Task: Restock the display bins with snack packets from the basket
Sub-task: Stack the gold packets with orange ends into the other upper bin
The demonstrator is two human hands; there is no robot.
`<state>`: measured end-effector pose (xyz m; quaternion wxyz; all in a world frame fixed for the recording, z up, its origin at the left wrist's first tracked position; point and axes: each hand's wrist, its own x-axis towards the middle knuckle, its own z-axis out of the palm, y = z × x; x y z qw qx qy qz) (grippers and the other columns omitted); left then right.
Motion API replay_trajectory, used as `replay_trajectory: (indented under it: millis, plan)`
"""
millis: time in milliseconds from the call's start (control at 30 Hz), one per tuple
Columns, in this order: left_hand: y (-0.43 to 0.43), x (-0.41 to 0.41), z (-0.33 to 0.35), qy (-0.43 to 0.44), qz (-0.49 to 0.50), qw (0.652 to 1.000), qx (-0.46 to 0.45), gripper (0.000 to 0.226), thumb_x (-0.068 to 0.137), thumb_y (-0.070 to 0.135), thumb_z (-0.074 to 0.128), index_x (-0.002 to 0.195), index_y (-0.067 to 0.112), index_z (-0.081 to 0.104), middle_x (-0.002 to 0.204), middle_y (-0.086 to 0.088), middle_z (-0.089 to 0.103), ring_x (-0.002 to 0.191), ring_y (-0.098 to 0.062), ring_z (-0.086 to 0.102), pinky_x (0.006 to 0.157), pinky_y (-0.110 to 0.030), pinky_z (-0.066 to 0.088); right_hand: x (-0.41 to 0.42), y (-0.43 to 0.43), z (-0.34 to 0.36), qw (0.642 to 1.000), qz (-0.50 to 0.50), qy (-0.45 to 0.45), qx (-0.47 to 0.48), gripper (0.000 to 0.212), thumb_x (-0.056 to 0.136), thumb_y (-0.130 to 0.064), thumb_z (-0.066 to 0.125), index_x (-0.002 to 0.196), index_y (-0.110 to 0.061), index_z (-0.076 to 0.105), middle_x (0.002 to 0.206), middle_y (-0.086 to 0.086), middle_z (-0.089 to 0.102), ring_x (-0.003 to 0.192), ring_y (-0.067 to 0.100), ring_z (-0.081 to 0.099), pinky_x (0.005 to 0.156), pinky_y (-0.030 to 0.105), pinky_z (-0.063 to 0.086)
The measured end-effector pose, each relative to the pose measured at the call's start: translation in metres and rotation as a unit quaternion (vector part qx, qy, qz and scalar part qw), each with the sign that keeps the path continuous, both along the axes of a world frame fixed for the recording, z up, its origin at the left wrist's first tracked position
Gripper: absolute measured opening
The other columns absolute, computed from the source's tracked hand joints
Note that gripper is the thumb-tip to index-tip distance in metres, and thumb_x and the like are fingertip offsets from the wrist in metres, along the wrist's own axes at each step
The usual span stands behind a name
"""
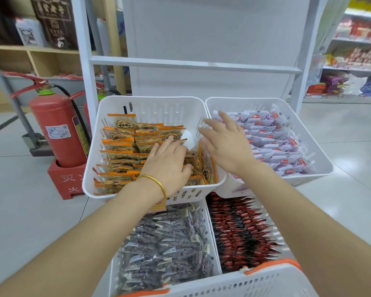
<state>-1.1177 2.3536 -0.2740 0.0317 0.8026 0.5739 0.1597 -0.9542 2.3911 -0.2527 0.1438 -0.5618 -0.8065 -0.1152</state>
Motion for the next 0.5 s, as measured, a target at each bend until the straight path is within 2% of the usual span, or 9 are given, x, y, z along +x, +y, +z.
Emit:
replay_trajectory:
  millis: [67, 133, 167, 233, 300, 367, 433, 500]
  plan:
    - [-0.016, -0.002, 0.007, -0.032, -0.016, 0.998, 0.044, 0.045, 0.098, 0.032, 0.036, 0.141, 0.019, 0.035, 0.154, 0.002, 0.024, 0.145, -0.014, 0.004, 0.118, -0.034, 0.002, 0.013, -0.023, 0.003, 0.992, 0.028, 0.112, 0.05, 0.048, 0.093, -0.036, 0.03, 0.128, -0.018, 0.058, 0.141, 0.003, 0.048, 0.141, 0.033, 0.024, 0.115, 0.048, 0.019]
    - [-0.043, -0.004, 0.01, -0.055, -0.039, 0.995, 0.074, 0.044, 0.098, 0.03, 0.038, 0.14, 0.019, 0.037, 0.151, 0.003, 0.029, 0.144, -0.012, 0.008, 0.116, -0.026, 0.003, 0.029, -0.062, -0.001, 0.973, 0.074, 0.2, 0.09, 0.044, 0.089, -0.03, 0.037, 0.119, -0.013, 0.064, 0.125, 0.003, 0.059, 0.131, 0.028, 0.039, 0.114, 0.038, 0.02]
    - [-0.06, -0.004, 0.01, -0.062, -0.053, 0.993, 0.081, 0.043, 0.098, 0.029, 0.039, 0.139, 0.018, 0.039, 0.15, 0.003, 0.032, 0.143, -0.012, 0.01, 0.113, -0.021, 0.002, 0.037, -0.086, -0.008, 0.964, 0.081, 0.239, 0.089, 0.039, 0.089, -0.025, 0.041, 0.116, -0.012, 0.065, 0.12, 0.0, 0.06, 0.127, 0.023, 0.041, 0.113, 0.03, 0.02]
    - [-0.098, -0.002, 0.003, -0.068, -0.083, 0.992, 0.071, 0.04, 0.097, 0.029, 0.039, 0.135, 0.018, 0.044, 0.146, 0.002, 0.037, 0.14, -0.012, 0.015, 0.106, -0.012, 0.0, 0.048, -0.138, -0.031, 0.95, 0.073, 0.297, 0.056, 0.034, 0.088, -0.022, 0.046, 0.115, -0.014, 0.066, 0.117, -0.007, 0.058, 0.122, 0.018, 0.044, 0.108, 0.024, 0.025]
    - [-0.137, 0.002, -0.009, -0.058, -0.105, 0.993, 0.016, 0.04, 0.095, 0.03, 0.039, 0.132, 0.018, 0.047, 0.142, 0.002, 0.04, 0.137, -0.013, 0.019, 0.103, -0.01, 0.002, 0.056, -0.186, -0.059, 0.941, 0.057, 0.334, -0.005, 0.033, 0.088, -0.023, 0.048, 0.115, -0.016, 0.066, 0.114, -0.009, 0.058, 0.115, 0.017, 0.05, 0.1, 0.016, 0.03]
    - [-0.174, 0.009, -0.03, -0.027, -0.123, 0.99, -0.069, 0.037, 0.097, 0.03, 0.041, 0.132, 0.019, 0.045, 0.141, 0.002, 0.039, 0.134, -0.013, 0.021, 0.106, -0.016, 0.011, 0.064, -0.225, -0.094, 0.932, 0.029, 0.346, -0.107, 0.028, 0.092, -0.013, 0.053, 0.118, -0.016, 0.064, 0.114, -0.007, 0.058, 0.112, 0.015, 0.051, 0.09, 0.007, 0.032]
    - [-0.208, 0.017, -0.055, 0.015, -0.131, 0.98, -0.15, 0.038, 0.097, 0.03, 0.044, 0.133, 0.02, 0.043, 0.14, 0.002, 0.039, 0.132, -0.014, 0.022, 0.104, -0.021, 0.019, 0.074, -0.255, -0.132, 0.916, -0.007, 0.336, -0.217, 0.03, 0.094, -0.009, 0.053, 0.121, -0.017, 0.062, 0.122, -0.003, 0.059, 0.114, 0.016, 0.052, 0.09, 0.013, 0.035]
    - [-0.235, 0.024, -0.083, 0.053, -0.14, 0.968, -0.2, 0.042, 0.096, 0.033, 0.045, 0.136, 0.021, 0.039, 0.141, 0.002, 0.038, 0.133, -0.016, 0.023, 0.106, -0.025, 0.02, 0.083, -0.278, -0.169, 0.894, -0.046, 0.308, -0.321, 0.032, 0.096, -0.01, 0.051, 0.125, -0.018, 0.059, 0.128, -0.001, 0.056, 0.117, 0.016, 0.052, 0.096, 0.023, 0.039]
